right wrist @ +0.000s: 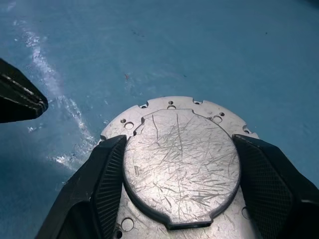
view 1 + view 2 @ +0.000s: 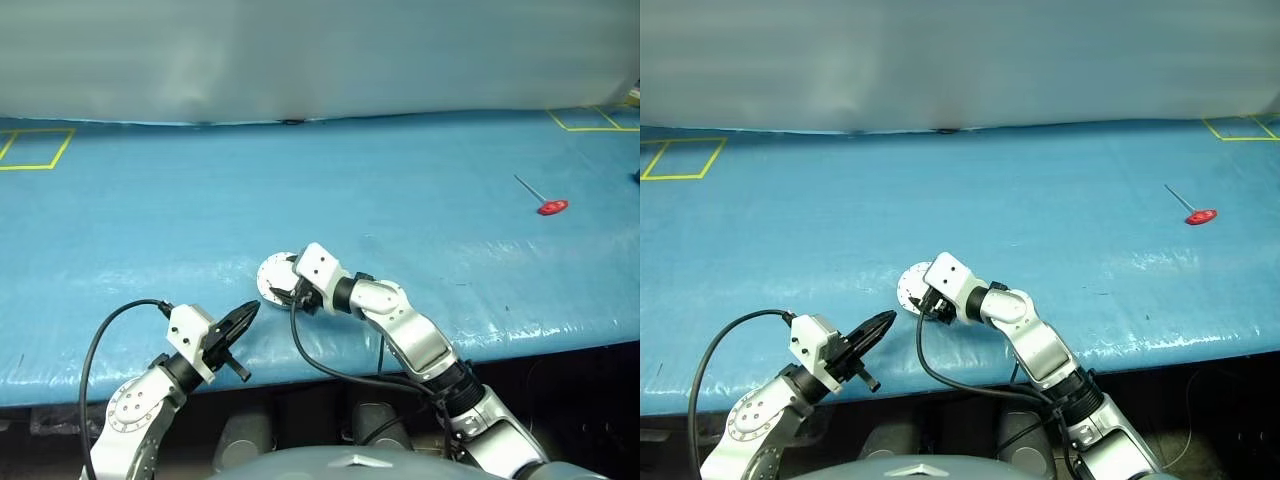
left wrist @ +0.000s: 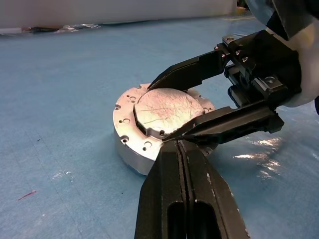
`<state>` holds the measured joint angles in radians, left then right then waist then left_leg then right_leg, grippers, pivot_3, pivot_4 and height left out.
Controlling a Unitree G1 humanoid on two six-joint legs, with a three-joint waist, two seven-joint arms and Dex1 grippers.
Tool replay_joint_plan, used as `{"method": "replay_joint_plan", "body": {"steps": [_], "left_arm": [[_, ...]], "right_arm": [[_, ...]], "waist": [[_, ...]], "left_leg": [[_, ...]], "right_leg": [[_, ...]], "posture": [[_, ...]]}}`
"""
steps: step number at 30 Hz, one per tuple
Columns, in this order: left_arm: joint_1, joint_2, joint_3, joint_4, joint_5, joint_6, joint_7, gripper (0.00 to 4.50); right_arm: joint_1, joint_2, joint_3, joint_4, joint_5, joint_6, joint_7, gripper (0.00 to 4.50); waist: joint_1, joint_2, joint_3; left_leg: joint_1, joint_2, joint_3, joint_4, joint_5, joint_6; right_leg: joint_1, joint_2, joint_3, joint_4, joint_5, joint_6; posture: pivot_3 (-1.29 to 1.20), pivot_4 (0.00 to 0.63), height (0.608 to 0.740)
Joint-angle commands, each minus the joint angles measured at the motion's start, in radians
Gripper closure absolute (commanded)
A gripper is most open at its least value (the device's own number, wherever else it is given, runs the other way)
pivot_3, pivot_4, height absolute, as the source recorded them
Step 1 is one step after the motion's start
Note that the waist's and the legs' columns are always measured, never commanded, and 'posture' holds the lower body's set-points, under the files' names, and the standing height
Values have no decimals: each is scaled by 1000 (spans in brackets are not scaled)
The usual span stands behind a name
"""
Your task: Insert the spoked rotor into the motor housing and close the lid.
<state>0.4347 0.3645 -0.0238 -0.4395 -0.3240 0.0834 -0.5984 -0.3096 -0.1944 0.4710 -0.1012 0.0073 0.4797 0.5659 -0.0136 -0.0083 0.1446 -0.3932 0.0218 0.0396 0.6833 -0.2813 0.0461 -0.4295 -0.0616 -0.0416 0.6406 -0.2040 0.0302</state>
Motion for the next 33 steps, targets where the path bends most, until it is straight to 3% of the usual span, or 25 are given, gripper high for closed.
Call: {"method": "replay_joint_plan", "body": {"steps": [1, 10, 20, 28, 33], "left_arm": [[5, -3, -7, -12, 1, -24, -3, 4500], [6, -4, -10, -5, -1, -26, -7, 4500], [-15, -5, 9, 4, -16, 20, 16, 4500], [-200, 18, 112, 20, -159, 233, 52, 4500], [-388, 80, 168, 78, -302, 502, 71, 4500]], "right_arm": [[23, 17, -14, 26, 17, 141, -16, 1455], [21, 60, -34, 1, 37, 268, -59, 1455], [8, 24, 9, 5, 12, 244, -56, 1455], [6, 23, 5, 9, 14, 239, -60, 1455], [4, 26, 4, 14, 18, 228, -61, 1455]], "waist": [[1, 0, 0], [-1, 0, 0], [-1, 1, 0], [0, 0, 0], [-2, 0, -1]], "left_leg": [[0, 0, 0, 0, 0, 0], [0, 0, -1, 0, 0, -1], [0, 0, -1, -1, -1, -1], [0, 0, -2, 0, 0, -1], [0, -1, -2, 0, 0, -1]], "right_leg": [[0, 0, 0, 0, 0, 0], [0, 0, -1, 0, -1, -1], [0, -1, -1, -1, -1, -1], [0, 0, -2, 0, -1, -1], [1, 5, -2, 0, -1, -1]], "posture": [[0, 150, 740], [0, 150, 740], [0, 150, 740], [0, 150, 740], [0, 150, 740]]}}
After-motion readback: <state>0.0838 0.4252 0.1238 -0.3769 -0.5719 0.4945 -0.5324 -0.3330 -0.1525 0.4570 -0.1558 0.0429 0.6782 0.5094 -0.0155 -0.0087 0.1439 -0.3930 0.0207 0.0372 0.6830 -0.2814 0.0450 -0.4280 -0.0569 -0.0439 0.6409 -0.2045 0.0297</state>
